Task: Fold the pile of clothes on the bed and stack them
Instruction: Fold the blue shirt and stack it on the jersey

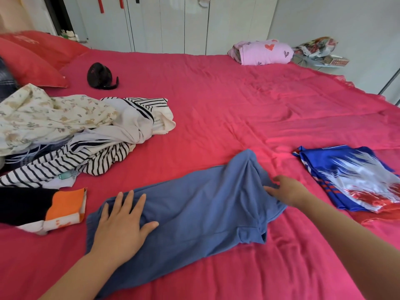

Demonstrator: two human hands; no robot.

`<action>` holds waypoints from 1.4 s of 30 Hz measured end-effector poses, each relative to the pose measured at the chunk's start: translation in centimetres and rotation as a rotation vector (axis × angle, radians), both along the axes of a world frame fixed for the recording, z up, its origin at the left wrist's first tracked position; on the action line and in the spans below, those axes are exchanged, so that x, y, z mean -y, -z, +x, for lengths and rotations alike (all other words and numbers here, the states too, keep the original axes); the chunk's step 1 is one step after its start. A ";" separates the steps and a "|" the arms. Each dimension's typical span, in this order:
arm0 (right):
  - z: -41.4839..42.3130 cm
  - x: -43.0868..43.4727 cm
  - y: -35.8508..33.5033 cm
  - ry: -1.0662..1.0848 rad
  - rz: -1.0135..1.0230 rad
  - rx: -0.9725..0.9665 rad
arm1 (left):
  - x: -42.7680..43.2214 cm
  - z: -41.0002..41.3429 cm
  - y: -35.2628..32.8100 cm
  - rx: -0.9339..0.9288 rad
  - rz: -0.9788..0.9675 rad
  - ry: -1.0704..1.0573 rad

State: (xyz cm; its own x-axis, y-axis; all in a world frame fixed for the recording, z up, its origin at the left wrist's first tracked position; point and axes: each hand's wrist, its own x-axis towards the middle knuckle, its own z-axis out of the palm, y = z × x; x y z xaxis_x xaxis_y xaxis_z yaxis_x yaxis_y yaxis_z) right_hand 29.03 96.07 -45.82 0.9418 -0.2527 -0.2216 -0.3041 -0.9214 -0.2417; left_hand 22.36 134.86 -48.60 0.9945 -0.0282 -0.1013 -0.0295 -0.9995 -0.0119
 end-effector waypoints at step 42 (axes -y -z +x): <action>-12.1 -24.4 1.7 -0.801 0.124 0.185 | -4.3 -6.8 -1.6 0.070 -1.149 -0.596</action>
State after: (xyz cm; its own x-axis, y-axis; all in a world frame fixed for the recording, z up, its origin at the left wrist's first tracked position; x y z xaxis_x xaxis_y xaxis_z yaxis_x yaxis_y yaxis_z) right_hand 16.91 120.51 -47.52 0.8503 0.5256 -0.0272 0.4871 -0.8054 -0.3376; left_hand 15.54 139.17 -46.97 0.8861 0.3824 -0.2620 0.3863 -0.2968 0.8733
